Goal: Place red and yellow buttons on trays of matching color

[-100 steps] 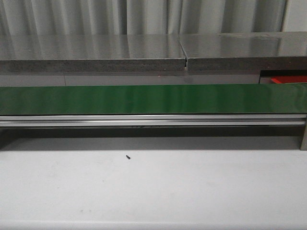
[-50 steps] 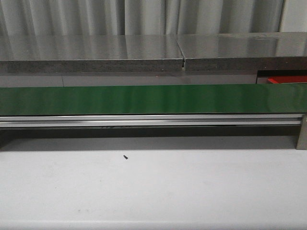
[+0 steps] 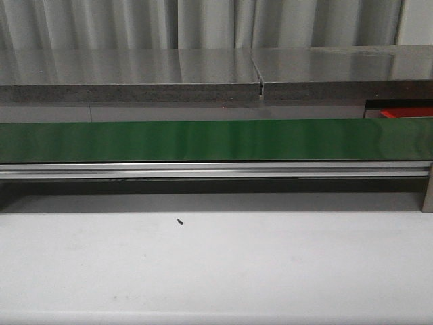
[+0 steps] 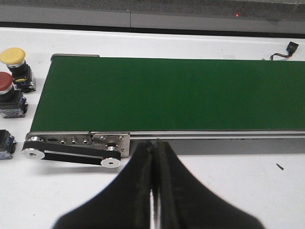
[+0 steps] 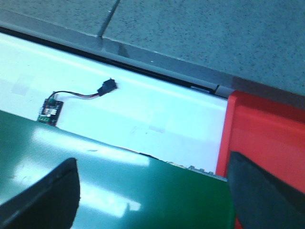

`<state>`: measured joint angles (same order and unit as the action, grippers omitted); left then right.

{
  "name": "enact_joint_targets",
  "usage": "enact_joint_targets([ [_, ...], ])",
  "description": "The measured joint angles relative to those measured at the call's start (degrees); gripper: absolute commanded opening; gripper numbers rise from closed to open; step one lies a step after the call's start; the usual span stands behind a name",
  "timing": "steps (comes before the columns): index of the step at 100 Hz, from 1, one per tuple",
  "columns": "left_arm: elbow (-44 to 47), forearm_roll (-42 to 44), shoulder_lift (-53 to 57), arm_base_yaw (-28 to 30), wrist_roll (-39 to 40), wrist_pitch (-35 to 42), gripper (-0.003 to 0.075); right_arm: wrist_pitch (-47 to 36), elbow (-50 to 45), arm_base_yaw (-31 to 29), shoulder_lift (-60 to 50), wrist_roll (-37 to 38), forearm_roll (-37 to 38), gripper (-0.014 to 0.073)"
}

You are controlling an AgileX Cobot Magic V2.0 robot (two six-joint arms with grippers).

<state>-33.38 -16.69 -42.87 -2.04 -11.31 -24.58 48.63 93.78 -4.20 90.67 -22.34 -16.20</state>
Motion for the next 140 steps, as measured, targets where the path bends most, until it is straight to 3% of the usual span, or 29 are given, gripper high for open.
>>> enact_joint_targets([
  [29,0.00,0.10,0.00,0.00,0.00,0.00,-0.0019,-9.94,-32.96,1.27,-26.75,1.51,1.60,0.0610],
  [37,0.00,0.10,0.00,0.00,0.00,0.00,-0.0019,-10.69,-40.41,1.27,-31.99,1.51,1.94,0.0570],
  [51,0.00,0.10,0.00,0.00,0.00,0.00,-0.0019,-10.67,-49.17,1.27,-39.57,1.66,2.07,0.0351],
  [67,0.00,0.10,0.00,0.00,0.00,0.00,-0.0019,-10.07,-54.27,1.27,-44.32,1.66,2.20,-0.0069],
  [87,0.00,0.10,0.00,0.00,0.00,0.00,-0.0009,-9.95,-55.22,1.27,-45.20,1.70,2.20,-0.0068],
  [94,0.00,0.10,0.00,0.00,0.00,0.00,0.0047,-9.95,-55.22,1.27,-45.20,1.70,2.20,-0.0068],
  [101,0.00,0.10,0.00,0.00,0.00,0.00,0.0160,-9.95,-55.22,1.27,-45.20,1.70,2.20,-0.0068],
  [113,0.00,0.10,0.00,0.00,0.00,0.00,0.0456,-9.95,-55.22,1.27,-45.20,1.80,2.20,-0.0068],
  [120,0.00,0.10,0.00,0.00,0.00,0.00,0.0579,-9.95,-55.22,1.27,-45.20,1.80,2.20,-0.0068],
  [127,0.00,0.10,0.00,0.00,0.00,0.00,0.0633,-9.95,-55.22,1.27,-45.20,1.80,2.20,-0.0068],
  [140,-0.64,0.10,0.00,0.28,1.53,-0.80,0.0636,-9.95,-55.22,1.27,-45.20,1.80,2.20,-0.0068],
])
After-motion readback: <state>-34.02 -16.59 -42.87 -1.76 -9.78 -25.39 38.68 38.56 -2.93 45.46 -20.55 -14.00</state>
